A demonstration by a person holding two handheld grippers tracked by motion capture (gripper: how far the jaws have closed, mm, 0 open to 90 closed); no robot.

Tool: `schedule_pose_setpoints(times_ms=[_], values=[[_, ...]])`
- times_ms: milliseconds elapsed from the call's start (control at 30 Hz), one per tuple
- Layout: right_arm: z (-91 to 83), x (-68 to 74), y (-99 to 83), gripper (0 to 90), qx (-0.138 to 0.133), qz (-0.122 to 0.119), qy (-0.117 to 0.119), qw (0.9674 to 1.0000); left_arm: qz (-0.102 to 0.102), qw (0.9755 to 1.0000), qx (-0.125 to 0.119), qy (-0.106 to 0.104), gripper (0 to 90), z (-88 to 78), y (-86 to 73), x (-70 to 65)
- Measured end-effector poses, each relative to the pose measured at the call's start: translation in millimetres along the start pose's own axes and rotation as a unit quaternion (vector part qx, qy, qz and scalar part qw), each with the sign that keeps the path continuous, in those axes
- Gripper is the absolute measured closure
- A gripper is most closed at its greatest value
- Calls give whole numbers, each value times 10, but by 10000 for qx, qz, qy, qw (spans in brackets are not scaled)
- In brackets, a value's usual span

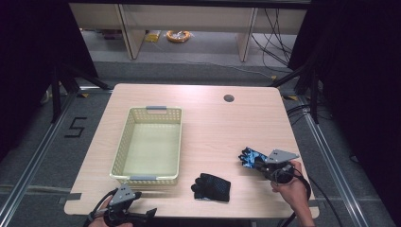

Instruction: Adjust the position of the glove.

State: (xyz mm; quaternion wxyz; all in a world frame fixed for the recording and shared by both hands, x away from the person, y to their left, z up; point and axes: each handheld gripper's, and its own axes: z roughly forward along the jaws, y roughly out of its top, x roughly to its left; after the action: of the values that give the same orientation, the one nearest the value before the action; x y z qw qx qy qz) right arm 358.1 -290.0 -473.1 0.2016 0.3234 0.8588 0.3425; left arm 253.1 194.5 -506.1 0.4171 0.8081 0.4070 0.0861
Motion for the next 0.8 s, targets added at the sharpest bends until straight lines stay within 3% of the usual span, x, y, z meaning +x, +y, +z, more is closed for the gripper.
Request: schedule_pose_setpoints(times_ms=[167,200,267,300,367,800], values=[[-151,56,132,875,-298,-43,-47,9995,69,10000,48,2,166,-10,4,6],[-221,88,213,875,-456,-166,-105,9988,154,9998,141,46,166,-19,7,21],[-279,137,291,875,-583,-247,-92,9980,136,9998,134,36,166,-20,7,19],[-279,137,291,875,-583,-247,-92,9980,56,10000,-39,50,166,-3,-3,0],[-332,224,388,874,-687,-340,-54,9970,16,10000,-23,10,166,-10,1,5],[-289,508,545,875,-793,-535,300,9950,16,10000,-39,9,166,-14,4,3]])
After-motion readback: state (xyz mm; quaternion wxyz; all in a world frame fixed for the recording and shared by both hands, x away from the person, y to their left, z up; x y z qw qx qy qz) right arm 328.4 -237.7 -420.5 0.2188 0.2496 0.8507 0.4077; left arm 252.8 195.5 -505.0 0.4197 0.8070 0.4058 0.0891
